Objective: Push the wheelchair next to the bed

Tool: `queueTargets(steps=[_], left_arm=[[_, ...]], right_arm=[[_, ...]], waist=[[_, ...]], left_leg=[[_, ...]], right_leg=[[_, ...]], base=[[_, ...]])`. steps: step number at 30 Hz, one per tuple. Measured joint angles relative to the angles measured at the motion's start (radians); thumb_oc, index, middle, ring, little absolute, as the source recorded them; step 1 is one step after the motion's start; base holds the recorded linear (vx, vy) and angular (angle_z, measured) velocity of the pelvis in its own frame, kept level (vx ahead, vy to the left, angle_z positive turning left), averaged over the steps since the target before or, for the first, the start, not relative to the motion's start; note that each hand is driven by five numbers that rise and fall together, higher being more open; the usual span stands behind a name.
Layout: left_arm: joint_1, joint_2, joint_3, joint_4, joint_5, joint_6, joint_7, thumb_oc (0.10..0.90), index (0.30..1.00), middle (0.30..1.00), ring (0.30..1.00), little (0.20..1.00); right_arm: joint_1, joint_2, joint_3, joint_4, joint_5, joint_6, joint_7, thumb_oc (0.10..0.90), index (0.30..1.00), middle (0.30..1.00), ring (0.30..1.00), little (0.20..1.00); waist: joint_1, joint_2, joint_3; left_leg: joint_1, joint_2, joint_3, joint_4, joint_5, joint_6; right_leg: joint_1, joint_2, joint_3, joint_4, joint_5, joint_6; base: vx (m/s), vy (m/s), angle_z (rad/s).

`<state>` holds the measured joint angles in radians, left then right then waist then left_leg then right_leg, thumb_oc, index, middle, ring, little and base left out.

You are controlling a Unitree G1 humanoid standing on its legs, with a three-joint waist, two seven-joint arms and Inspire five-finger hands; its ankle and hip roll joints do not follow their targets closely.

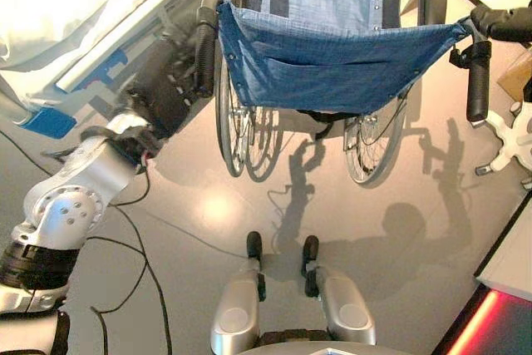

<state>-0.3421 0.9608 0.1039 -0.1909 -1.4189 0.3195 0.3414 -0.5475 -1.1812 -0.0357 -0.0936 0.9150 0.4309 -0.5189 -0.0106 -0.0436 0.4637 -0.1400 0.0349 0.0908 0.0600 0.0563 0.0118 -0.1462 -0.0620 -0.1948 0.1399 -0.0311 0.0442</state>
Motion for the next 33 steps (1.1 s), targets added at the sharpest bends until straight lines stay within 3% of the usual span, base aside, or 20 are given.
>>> queueTargets(steps=[2,5,9,15,17,23,25,33], left_arm=[[0.070,0.000,0.151,-0.010,0.003,-0.014,-0.005,0.800,0.900,0.900,0.900,0.900],[0.135,-0.010,0.258,-0.020,0.014,-0.043,-0.019,0.800,0.900,0.900,0.900,0.900],[0.259,-0.074,0.308,-0.069,0.036,-0.049,-0.043,0.800,0.900,0.900,0.900,0.900],[0.440,-0.249,0.305,-0.086,0.052,-0.050,-0.071,0.800,0.900,0.900,0.900,0.900],[0.490,-0.333,0.301,-0.077,0.068,-0.053,-0.075,0.800,0.900,0.900,0.900,0.900],[0.541,-0.368,0.282,-0.021,0.064,-0.046,-0.074,0.800,0.900,0.900,0.900,0.900],[0.533,-0.384,0.236,0.030,0.066,-0.042,-0.075,0.800,0.900,0.900,0.900,0.900],[0.520,-0.480,0.068,0.194,0.079,-0.013,-0.028,0.800,0.900,0.900,0.900,0.900]], right_arm=[[0.144,0.005,-0.100,-0.058,0.000,0.000,-0.007,0.800,0.900,0.900,0.900,0.900],[0.305,0.077,-0.233,-0.113,-0.001,-0.009,-0.015,0.800,0.900,0.900,0.900,0.900],[0.491,0.226,-0.352,-0.180,0.000,-0.060,-0.033,0.800,0.900,0.900,0.900,0.900],[0.621,0.400,-0.409,-0.224,0.000,-0.155,-0.050,0.800,0.900,0.900,0.900,0.900],[0.667,0.492,-0.418,-0.191,0.005,-0.194,-0.056,0.800,0.900,0.900,0.900,0.900],[0.748,0.586,-0.417,-0.065,0.080,-0.295,-0.090,0.800,0.900,0.900,0.900,0.900],[0.762,0.626,-0.399,0.004,0.093,-0.370,-0.091,0.800,0.900,0.900,0.900,0.900],[0.727,0.673,-0.224,0.245,0.156,-0.408,-0.035,0.800,0.900,0.900,0.900,0.900]], waist=[[0.004,0.000,0.000],[0.014,-0.001,-0.001],[0.030,0.000,-0.003],[0.029,0.000,-0.006],[0.031,-0.001,-0.046],[0.027,0.021,-0.100],[0.022,0.038,-0.133],[-0.005,0.052,-0.147]], left_leg=[[0.000,0.000,0.000,0.000,0.000,0.000],[0.001,-0.002,0.001,0.000,0.000,0.000],[0.001,-0.004,-0.002,-0.001,0.000,0.000],[-0.003,-0.004,-0.003,-0.002,-0.001,0.000],[-0.024,-0.004,-0.004,-0.004,-0.002,-0.003],[-0.026,-0.005,-0.003,-0.005,-0.001,-0.001],[-0.026,-0.004,-0.002,-0.005,-0.004,-0.005],[-0.019,-0.001,0.005,-0.004,-0.003,-0.005]], right_leg=[[0.001,-0.001,0.000,-0.002,0.000,0.000],[0.005,-0.002,0.001,-0.007,0.001,0.002],[0.010,-0.002,0.002,-0.017,0.002,0.004],[0.007,-0.002,0.002,-0.020,0.003,0.006],[-0.013,-0.002,0.001,-0.022,0.003,0.006],[-0.016,-0.002,0.001,-0.022,0.003,0.006],[-0.016,-0.002,0.001,-0.021,0.003,0.006],[-0.020,0.000,0.016,-0.017,0.003,0.007]], base=[[-0.04,0.030,0.01],[-0.05,0.040,0.01],[-0.07,0.024,0.03],[-0.03,0.011,0.01],[-0.02,0.001,0.01],[0.00,0.000,0.00],[0.00,0.000,0.00],[0.01,-0.003,-0.06]])
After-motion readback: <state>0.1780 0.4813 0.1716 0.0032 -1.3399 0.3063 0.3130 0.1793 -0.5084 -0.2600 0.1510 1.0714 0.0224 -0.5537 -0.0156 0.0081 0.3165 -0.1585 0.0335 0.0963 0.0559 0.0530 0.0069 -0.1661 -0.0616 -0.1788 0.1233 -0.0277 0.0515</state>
